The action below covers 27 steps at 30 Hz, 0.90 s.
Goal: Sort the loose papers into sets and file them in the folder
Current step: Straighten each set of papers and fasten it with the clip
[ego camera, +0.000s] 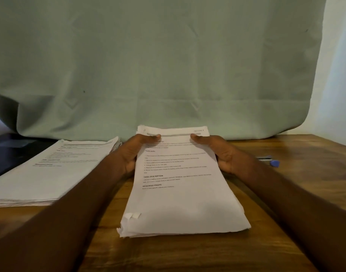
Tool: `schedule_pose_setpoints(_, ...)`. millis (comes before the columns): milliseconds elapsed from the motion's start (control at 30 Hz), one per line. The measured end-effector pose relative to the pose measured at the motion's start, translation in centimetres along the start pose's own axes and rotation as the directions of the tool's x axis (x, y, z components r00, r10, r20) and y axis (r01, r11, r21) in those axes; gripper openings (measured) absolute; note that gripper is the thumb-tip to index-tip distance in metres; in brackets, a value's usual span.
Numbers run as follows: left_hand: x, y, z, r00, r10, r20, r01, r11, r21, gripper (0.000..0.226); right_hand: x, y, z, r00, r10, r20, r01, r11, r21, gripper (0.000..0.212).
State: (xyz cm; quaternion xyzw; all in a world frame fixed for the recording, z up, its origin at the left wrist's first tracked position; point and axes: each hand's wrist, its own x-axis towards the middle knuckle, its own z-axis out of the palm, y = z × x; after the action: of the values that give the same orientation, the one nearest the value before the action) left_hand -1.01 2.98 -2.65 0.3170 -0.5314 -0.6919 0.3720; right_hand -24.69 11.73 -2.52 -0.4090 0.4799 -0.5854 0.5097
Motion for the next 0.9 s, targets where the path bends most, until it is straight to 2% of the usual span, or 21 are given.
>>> schedule_pose_setpoints(67,-0.2,-0.1,0.4,0.999,-0.02,0.041,0.02,1.0,-0.004,0.055,0.1,0.1,-0.1,0.999,-0.013,-0.04,0.011,0.999,-0.044,0.045)
schedule_pose_setpoints(167,-0.1,0.1,0.0,0.998,0.02,0.063,-0.019,1.0,-0.017,0.05,-0.1,-0.4,-0.7,0.994,-0.045,-0.095,0.04,0.998,-0.055,0.038)
schedule_pose_setpoints(267,0.0,0.1,0.1,0.994,0.048,0.098,-0.043,0.997,-0.058,0.048,-0.2,-0.3,-0.7,0.995,-0.044,-0.091,0.036,0.996,-0.081,0.029)
schedule_pose_setpoints(367,0.4,-0.1,0.3,0.984,0.166,0.071,-0.16,0.984,-0.08,0.066,0.1,0.1,-0.5,0.993,-0.043,-0.11,0.035,0.997,-0.074,0.031)
schedule_pose_setpoints(434,0.3,-0.1,0.6,0.981,0.191,0.044,-0.186,0.978,-0.099,0.053,0.2,0.0,-0.5,0.992,-0.035,-0.123,0.027,0.997,-0.066,0.031)
schedule_pose_setpoints(534,0.3,-0.3,0.8,0.986,0.168,-0.014,-0.168,0.977,-0.135,0.033,0.2,0.1,-0.6,0.988,-0.036,-0.153,0.022,0.995,-0.094,0.031)
schedule_pose_setpoints(600,0.5,-0.3,0.8,0.993,0.118,-0.027,-0.121,0.978,-0.17,0.035,0.1,0.1,-0.6,0.984,-0.049,-0.17,0.033,0.995,-0.095,0.032)
schedule_pose_setpoints(700,0.0,-0.4,1.0,0.997,-0.021,0.07,0.028,0.995,-0.099,0.04,0.0,-0.4,-1.2,0.972,-0.098,-0.212,0.086,0.994,-0.065,0.033)
schedule_pose_setpoints(800,0.0,-0.7,1.4,0.99,-0.053,0.134,0.056,0.998,-0.015,0.045,-0.2,-0.8,-1.9,0.959,-0.134,-0.249,0.128,0.991,-0.038,0.033)
schedule_pose_setpoints(900,0.2,-0.8,1.6,0.99,-0.058,0.131,0.056,0.998,0.022,0.047,-0.3,-0.8,-1.9,0.962,-0.148,-0.231,0.145,0.989,-0.029,0.034)
